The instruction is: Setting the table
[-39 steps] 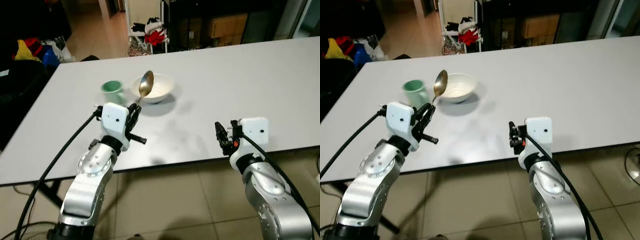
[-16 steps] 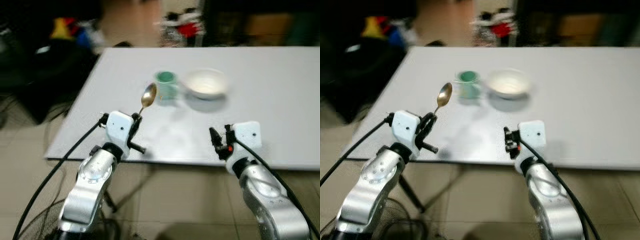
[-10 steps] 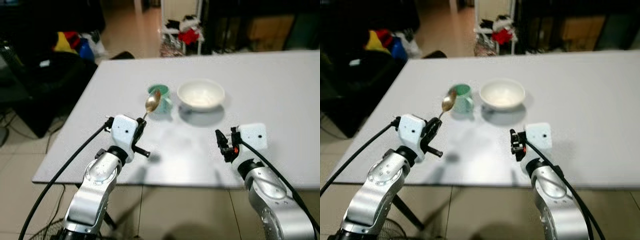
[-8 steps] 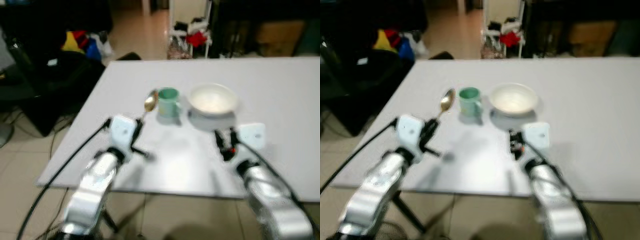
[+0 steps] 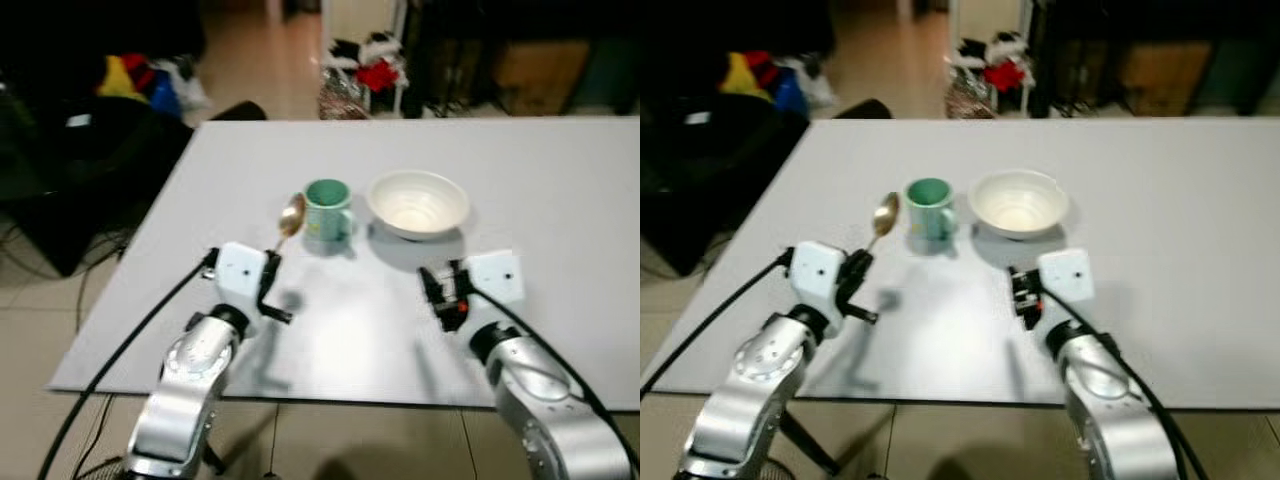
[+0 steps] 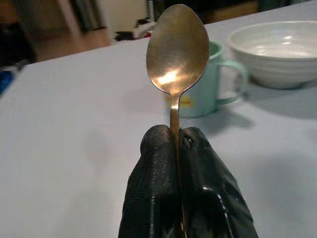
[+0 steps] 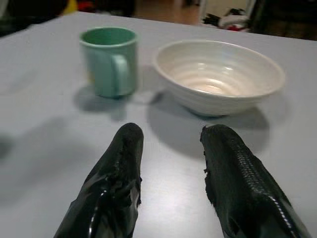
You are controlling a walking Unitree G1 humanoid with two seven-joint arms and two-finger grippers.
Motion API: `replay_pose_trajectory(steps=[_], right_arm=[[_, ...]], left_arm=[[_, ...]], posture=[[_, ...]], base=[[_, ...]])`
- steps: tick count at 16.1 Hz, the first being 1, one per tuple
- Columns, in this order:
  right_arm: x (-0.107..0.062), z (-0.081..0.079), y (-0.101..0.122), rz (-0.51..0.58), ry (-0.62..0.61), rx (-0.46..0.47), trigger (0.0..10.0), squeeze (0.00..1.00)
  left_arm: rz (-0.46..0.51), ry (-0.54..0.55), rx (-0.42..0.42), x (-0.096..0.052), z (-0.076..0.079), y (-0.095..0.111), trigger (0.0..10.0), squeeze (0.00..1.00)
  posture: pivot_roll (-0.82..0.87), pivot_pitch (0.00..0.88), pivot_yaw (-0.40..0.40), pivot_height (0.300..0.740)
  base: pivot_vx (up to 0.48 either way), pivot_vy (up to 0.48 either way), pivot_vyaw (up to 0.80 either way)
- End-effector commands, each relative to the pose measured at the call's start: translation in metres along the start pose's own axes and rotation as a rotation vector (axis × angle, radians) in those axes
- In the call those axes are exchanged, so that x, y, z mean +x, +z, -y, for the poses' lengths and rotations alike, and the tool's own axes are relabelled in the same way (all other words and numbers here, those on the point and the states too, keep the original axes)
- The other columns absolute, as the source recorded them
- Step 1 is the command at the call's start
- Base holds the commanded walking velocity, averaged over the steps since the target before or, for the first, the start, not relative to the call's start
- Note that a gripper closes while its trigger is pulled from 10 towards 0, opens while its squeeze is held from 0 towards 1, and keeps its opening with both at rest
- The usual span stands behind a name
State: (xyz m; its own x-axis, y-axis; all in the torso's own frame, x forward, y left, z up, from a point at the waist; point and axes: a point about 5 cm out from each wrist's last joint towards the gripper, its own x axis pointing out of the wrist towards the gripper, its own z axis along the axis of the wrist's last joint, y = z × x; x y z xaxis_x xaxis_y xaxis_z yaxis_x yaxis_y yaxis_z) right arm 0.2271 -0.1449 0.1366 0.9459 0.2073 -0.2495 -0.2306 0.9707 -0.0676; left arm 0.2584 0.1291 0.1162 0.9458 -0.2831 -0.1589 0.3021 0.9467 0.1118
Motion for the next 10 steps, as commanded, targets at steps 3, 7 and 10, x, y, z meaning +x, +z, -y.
replay_pose_trajectory(steps=[3, 7, 10], right_arm=[[-0.002, 0.003, 0.002, -0.002, 0.003, 0.002, 10.0, 0.00], [-0.001, 0.003, 0.003, -0.017, 0.060, -0.003, 10.0, 0.00], [-0.004, 0.003, 0.007, -0.014, 0.162, -0.005, 10.0, 0.00]], left_arm=[[-0.005, 0.019, 0.004, 0.000, 0.000, 0.001, 10.0, 0.00], [-0.039, 0.029, -0.003, 0.004, -0.005, -0.003, 10.0, 0.00], [-0.106, -0.047, 0.049, 0.012, -0.007, -0.008, 10.0, 0.00]], posture=[[0.03, 0.000, 0.053, 0.740], [0.04, 0.000, 0.058, 0.740], [0.04, 0.000, 0.062, 0.740]], base=[[0.000, -0.410, 0.00], [0.000, 0.000, 0.00], [0.000, 0.000, 0.00]])
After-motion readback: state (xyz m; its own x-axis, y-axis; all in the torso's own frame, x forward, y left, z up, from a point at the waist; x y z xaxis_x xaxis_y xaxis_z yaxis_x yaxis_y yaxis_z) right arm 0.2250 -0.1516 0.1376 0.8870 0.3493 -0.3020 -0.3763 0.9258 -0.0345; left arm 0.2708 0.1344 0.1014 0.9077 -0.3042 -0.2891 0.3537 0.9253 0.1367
